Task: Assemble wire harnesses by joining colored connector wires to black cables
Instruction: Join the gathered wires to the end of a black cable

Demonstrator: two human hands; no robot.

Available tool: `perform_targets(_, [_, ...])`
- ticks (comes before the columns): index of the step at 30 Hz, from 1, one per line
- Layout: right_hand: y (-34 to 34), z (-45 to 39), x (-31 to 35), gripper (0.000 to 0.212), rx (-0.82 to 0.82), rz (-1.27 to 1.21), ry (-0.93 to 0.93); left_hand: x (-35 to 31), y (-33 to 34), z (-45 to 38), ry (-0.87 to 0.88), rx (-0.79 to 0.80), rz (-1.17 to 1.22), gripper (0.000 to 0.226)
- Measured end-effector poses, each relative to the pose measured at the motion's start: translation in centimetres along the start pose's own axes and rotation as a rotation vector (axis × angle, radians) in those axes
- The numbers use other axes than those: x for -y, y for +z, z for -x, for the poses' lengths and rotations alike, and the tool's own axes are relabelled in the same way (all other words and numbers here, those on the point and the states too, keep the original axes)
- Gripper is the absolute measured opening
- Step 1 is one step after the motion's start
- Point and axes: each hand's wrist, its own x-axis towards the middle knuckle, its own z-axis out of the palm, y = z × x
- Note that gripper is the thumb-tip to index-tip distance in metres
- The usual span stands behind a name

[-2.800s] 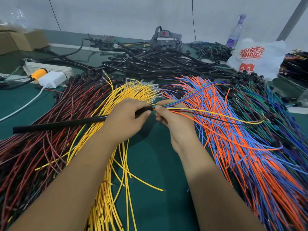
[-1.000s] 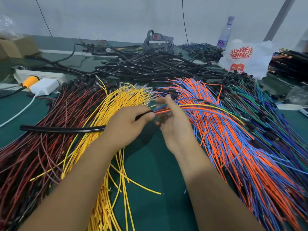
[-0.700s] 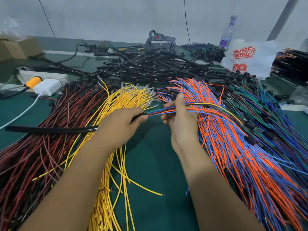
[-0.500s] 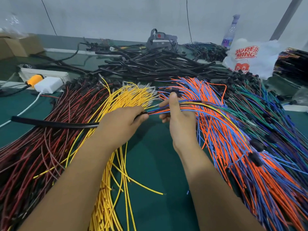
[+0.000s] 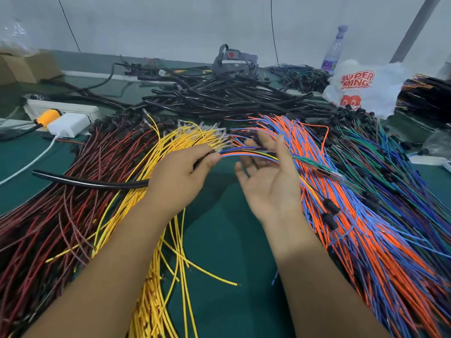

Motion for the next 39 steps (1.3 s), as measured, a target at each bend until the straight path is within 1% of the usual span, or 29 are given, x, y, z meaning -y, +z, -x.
perform_targets(2, [-0.3, -0.1, 0.3, 0.029, -0.076, -0.061, -0.033, 0.5, -0.3, 0.1, -0.007, 0.032, -0.098, 0.035])
perform_targets(3, [-0.4, -0.2, 0.2, 0.025, -0.122, -0.039, -0.044, 0.6, -0.4, 0.2, -0.014, 0.065, -0.138, 0.033])
perform_targets(4, [-0.4, -0.4, 0.0, 0.025, -0.175, 0.018, -0.061, 0.8, -0.5, 0.2, -0.02, 0.106, -0.169, 0.031])
perform_targets(7, [-0.3, -1.0, -0.7, 0.048, -0.313, 0.304, -0.193, 1.1, -0.8, 0.4, -0.029, 0.194, -0.215, 0.031])
perform_targets(9, [-0.1, -1.0, -1.0, 0.059, -0.344, 0.5, -0.291, 1.1, -0.9, 0.5, -0.035, 0.219, -0.246, 0.037])
perform_targets(12, [0.2, -0.9, -1.7, 0.059, -0.275, 0.619, -0.381, 0.8, -0.8, 0.4, -0.015, 0.223, -0.33, 0.036])
perform_targets(15, [0.6, -0.9, -2.7, 0.052, -0.177, 0.691, -0.344, 0.4, -0.5, 0.4, 0.035, 0.199, -0.293, 0.032])
perform_targets(18, [0.8, -0.7, -3.3, 0.037, -0.062, 0.761, -0.277, -0.2, -0.2, 0.5, 0.058, 0.168, -0.252, 0.031])
perform_targets(20, [0.7, -0.6, -3.5, 0.027, -0.022, 0.795, -0.253, -0.5, -0.1, 0.5, 0.063, 0.167, -0.221, 0.032])
perform_targets(22, [0.5, -0.6, -3.4, 0.019, 0.024, 0.802, -0.244, -0.5, -0.1, 0.6, 0.086, 0.173, -0.18, 0.027])
perform_targets(24, [0.4, -0.5, -3.1, 0.021, 0.094, 0.789, -0.238, -0.2, 0.1, 0.6, 0.099, 0.185, -0.18, 0.013])
perform_targets(25, [0.4, -0.4, -3.0, 0.022, 0.125, 0.781, -0.233, -0.1, 0.2, 0.5, 0.1, 0.177, -0.192, 0.012])
perform_targets(27, [0.4, -0.3, -2.9, 0.024, 0.14, 0.776, -0.208, 0.1, 0.4, 0.5, 0.092, 0.163, -0.196, 0.021])
perform_targets(30, [0.4, -0.2, -2.9, 0.017, 0.055, 0.726, -0.144, -0.1, 0.3, 0.5, 0.086, 0.167, -0.172, 0.022])
perform_targets(32, [0.4, -0.3, -2.7, 0.01, -0.033, 0.587, -0.101, 0.0, 0.2, 0.6, 0.073, 0.169, -0.211, 0.009])
perform_targets(35, [0.4, -0.5, -2.2, 0.01, -0.17, 0.411, -0.063, 0.3, 0.0, 0.6, 0.048, 0.15, -0.245, 0.022])
perform_targets(37, [0.4, -0.4, -2.1, 0.013, -0.183, 0.394, -0.054, 0.2, 0.0, 0.6, 0.042, 0.145, -0.241, 0.025])
perform_targets(39, [0.5, -0.3, -2.0, 0.006, -0.152, 0.408, -0.045, 0.3, -0.1, 0.6, 0.033, 0.13, -0.251, 0.026])
